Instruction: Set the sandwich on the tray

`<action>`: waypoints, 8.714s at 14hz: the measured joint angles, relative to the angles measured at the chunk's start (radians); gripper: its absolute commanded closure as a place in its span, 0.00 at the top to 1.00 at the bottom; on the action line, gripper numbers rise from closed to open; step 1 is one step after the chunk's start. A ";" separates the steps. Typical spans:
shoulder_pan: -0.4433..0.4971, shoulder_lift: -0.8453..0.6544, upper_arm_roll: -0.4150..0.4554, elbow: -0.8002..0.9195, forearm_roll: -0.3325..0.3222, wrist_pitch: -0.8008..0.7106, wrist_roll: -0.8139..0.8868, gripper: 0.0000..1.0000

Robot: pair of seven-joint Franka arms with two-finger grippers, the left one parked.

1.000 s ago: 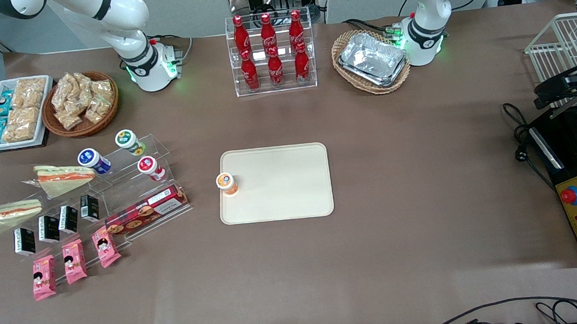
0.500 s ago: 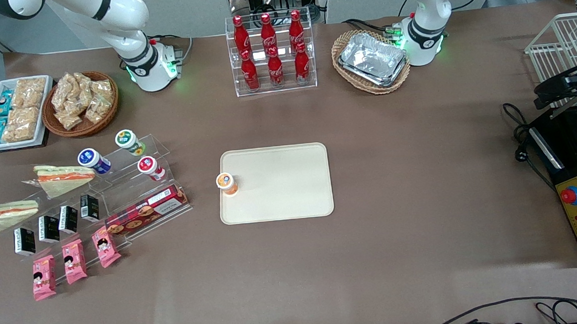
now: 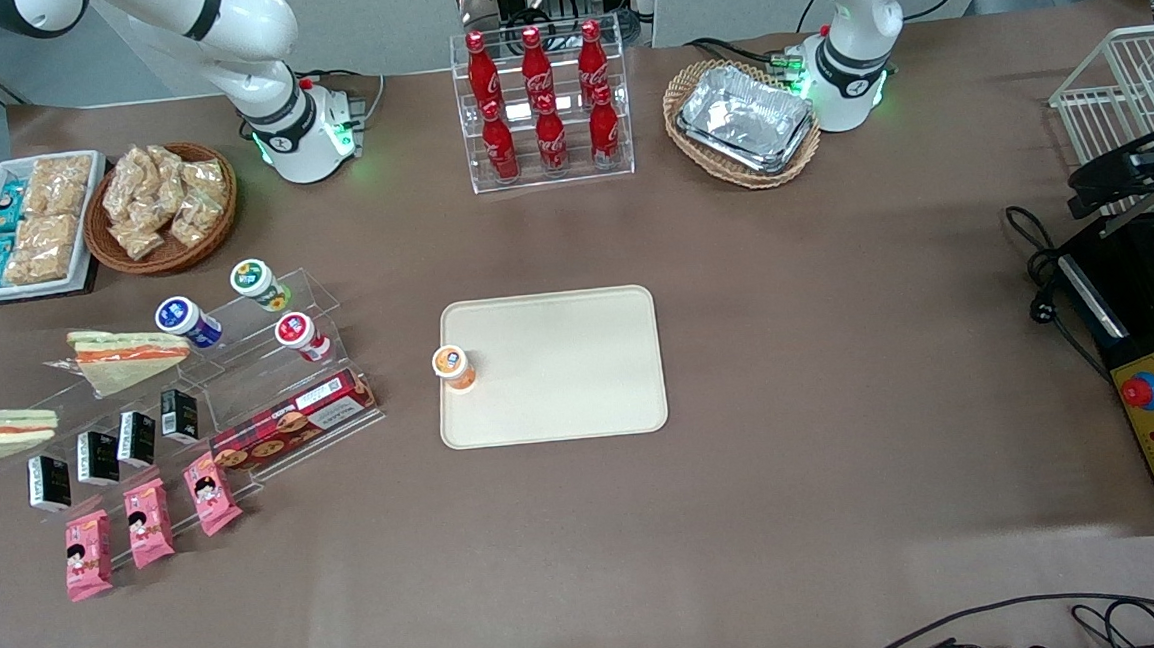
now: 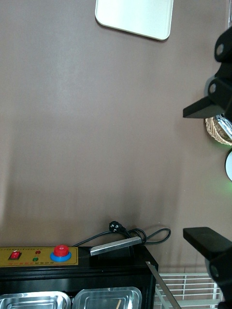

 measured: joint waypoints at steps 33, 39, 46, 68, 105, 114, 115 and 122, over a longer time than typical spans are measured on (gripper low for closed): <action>0.564 -0.110 0.024 0.090 -0.153 -0.501 1.632 0.00; 0.754 -0.097 0.028 0.090 -0.083 -0.458 1.663 0.00; 0.948 -0.044 0.028 0.090 -0.048 -0.332 1.687 0.00; 1.166 0.280 0.029 0.084 -0.013 0.145 1.482 0.00; 1.192 0.179 0.006 0.092 -0.013 0.016 1.464 1.00; 1.142 -0.046 -0.027 0.097 -0.011 -0.219 1.511 1.00; 1.130 -0.074 -0.028 0.098 -0.011 -0.243 1.547 1.00; 1.106 -0.201 -0.044 0.098 -0.010 -0.393 1.755 1.00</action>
